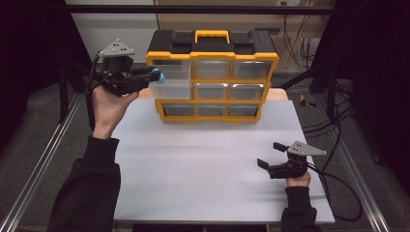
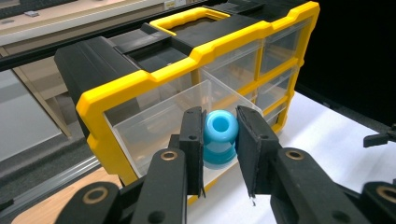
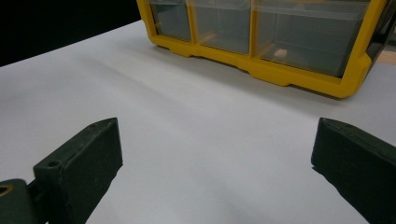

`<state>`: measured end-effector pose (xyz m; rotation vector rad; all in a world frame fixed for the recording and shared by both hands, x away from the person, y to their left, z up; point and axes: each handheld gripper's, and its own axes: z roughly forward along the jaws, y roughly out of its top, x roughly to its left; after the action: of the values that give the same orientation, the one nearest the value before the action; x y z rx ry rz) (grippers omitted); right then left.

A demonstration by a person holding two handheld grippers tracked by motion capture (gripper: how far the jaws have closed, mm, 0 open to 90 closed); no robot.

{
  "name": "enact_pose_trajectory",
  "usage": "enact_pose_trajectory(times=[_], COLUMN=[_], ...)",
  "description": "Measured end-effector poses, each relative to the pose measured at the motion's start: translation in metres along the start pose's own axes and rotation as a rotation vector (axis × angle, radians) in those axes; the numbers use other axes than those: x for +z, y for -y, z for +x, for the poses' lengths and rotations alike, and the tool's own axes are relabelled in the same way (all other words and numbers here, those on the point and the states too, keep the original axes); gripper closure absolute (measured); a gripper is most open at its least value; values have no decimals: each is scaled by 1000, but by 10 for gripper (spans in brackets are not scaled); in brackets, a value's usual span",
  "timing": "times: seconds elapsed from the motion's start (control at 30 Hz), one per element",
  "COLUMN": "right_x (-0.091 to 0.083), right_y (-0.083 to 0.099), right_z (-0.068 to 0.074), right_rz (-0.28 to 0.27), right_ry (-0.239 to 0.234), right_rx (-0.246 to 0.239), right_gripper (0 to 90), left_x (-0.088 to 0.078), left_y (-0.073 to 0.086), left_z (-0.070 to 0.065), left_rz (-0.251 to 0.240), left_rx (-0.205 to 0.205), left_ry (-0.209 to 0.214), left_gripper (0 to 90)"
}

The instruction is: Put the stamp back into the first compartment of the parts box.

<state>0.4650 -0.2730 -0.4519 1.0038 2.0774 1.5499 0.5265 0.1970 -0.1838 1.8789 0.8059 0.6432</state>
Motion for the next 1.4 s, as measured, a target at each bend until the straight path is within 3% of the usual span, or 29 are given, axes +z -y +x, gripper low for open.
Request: enact_pose_trajectory(times=[0.53, 1.4], right_x=[0, 0], right_y=[0, 0], right_z=[0, 0], right_rz=[-1, -3], right_ry=[1, -2], right_rx=[2, 2], right_gripper=[24, 25], left_x=[21, 54], left_y=[-5, 11], left_z=[15, 26], left_rz=[31, 101], left_rx=[-21, -49], left_ry=[-32, -50], left_gripper=[724, 723])
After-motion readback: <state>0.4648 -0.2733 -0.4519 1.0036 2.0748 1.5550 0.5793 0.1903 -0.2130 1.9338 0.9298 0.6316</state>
